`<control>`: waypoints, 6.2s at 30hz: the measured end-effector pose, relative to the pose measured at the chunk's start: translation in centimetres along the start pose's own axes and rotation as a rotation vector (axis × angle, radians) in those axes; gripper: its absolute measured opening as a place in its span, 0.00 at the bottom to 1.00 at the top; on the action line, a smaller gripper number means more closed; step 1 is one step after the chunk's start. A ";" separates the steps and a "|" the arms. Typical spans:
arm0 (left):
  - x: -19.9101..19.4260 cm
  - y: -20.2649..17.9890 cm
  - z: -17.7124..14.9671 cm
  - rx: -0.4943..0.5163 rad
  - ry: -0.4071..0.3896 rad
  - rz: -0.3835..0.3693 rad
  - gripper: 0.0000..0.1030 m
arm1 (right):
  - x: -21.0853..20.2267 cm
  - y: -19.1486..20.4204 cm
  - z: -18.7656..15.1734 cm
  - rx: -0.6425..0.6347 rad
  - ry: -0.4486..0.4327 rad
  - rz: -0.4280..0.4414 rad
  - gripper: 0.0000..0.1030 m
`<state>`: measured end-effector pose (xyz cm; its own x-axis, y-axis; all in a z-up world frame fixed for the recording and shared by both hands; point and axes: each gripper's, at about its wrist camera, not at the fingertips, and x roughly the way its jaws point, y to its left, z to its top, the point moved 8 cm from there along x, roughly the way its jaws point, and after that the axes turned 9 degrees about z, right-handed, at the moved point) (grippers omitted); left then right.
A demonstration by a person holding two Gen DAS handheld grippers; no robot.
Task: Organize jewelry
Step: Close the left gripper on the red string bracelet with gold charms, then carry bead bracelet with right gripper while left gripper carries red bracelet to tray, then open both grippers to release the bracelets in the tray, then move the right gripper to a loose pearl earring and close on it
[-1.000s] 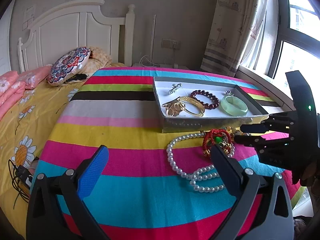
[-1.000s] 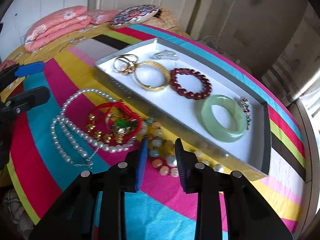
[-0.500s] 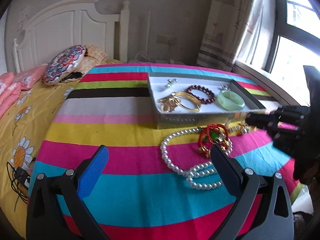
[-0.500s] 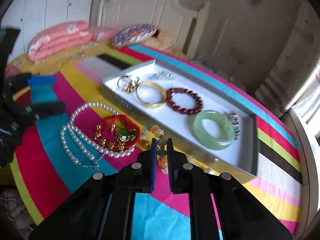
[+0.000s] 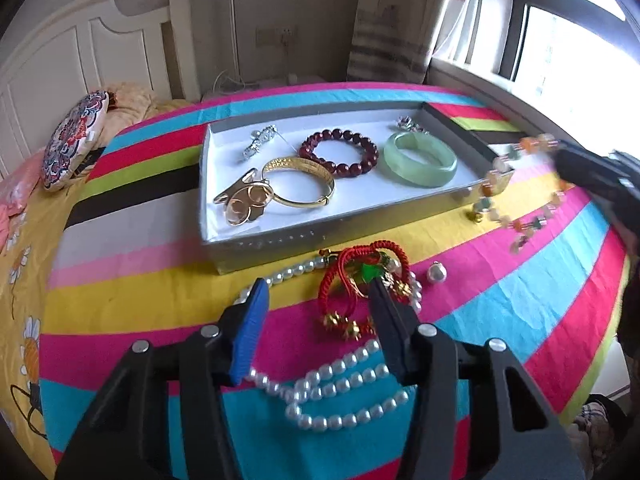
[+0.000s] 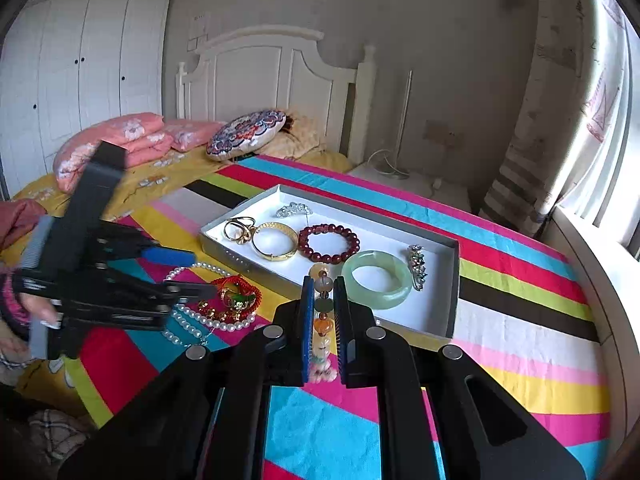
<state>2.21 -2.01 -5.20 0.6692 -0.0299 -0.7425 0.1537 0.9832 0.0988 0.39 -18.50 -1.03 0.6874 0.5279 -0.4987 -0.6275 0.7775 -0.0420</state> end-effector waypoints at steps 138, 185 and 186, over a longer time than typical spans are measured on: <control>-3.8 11.0 -3.9 -0.310 -0.062 0.234 0.95 | 2.1 -2.2 -5.4 0.172 0.133 0.042 0.65; -2.7 0.6 -4.5 -0.055 0.022 0.055 0.87 | 4.5 -2.3 -7.1 0.171 0.251 0.023 0.67; -2.8 0.6 -4.5 -0.050 0.019 0.059 0.86 | 4.9 -2.7 -7.1 0.180 0.263 0.009 0.67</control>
<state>-2.85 -0.53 -6.09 0.6617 0.0314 -0.7491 0.0775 0.9909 0.1100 2.85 -20.50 -9.49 0.5494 0.4467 -0.7061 -0.5419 0.8338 0.1058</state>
